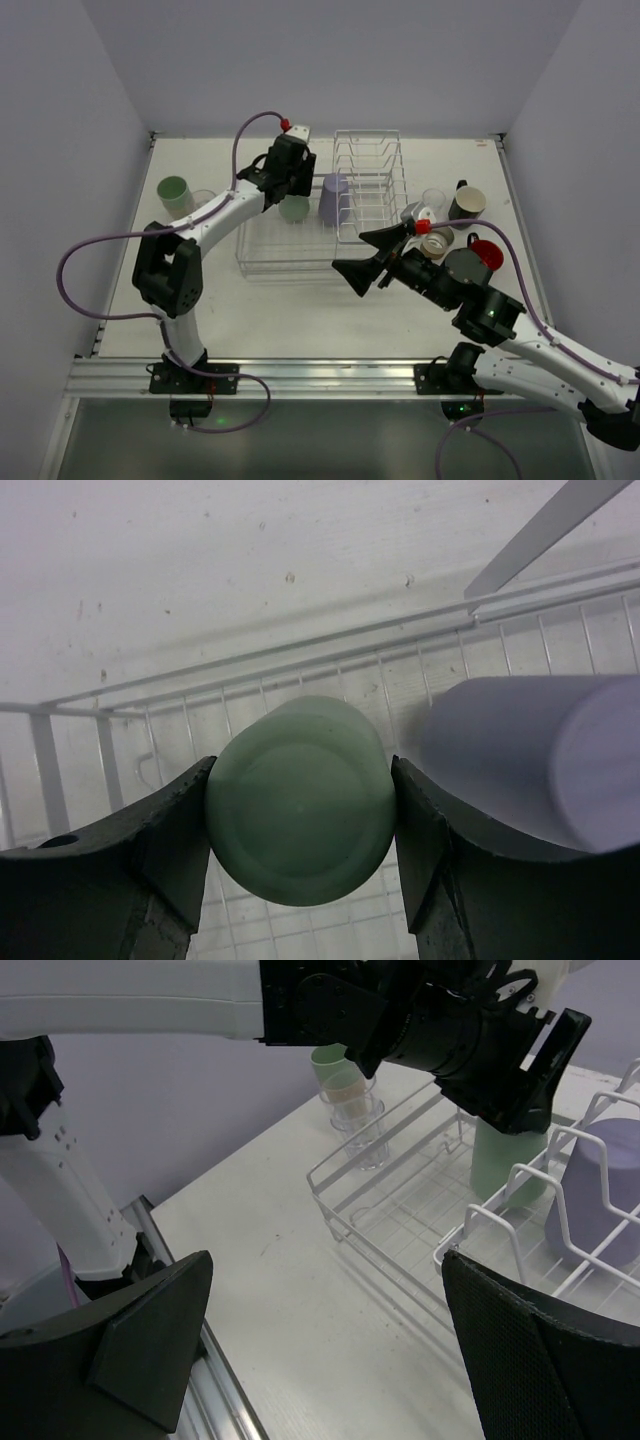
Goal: Unload the cups from the dish rack
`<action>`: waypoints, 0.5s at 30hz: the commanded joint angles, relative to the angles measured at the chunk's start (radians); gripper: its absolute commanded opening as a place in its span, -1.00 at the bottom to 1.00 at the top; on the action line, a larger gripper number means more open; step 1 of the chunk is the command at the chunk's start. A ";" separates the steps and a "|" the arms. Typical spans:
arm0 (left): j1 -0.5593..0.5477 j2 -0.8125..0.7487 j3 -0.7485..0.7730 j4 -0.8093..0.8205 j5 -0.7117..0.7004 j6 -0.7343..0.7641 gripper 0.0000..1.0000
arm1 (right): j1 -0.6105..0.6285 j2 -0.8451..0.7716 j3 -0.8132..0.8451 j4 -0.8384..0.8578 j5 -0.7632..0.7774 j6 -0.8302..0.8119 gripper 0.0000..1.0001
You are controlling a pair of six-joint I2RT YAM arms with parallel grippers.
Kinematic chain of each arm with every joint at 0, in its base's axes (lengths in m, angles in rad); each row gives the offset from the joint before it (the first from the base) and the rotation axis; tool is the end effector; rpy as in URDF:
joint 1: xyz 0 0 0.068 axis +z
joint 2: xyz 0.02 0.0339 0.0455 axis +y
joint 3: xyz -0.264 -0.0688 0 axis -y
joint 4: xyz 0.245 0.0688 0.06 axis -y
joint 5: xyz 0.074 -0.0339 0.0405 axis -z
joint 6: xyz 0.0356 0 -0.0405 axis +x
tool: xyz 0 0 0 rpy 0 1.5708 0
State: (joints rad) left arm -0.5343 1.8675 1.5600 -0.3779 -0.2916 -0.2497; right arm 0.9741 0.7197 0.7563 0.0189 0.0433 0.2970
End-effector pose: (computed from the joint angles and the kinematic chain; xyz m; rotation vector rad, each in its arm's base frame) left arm 0.3775 -0.2115 0.2806 0.1618 2.2181 -0.1008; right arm 0.0988 0.1427 0.3625 -0.4960 1.5186 0.9744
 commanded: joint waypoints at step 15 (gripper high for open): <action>0.010 -0.919 -0.549 0.384 0.443 -0.252 -0.73 | 0.000 0.064 -0.011 0.256 -0.075 0.229 0.81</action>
State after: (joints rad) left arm -0.5301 1.0485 1.1057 -0.1535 -0.0303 -0.3870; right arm 0.9741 0.7609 0.7437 0.1608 0.0040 0.4309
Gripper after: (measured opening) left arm 0.658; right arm 0.938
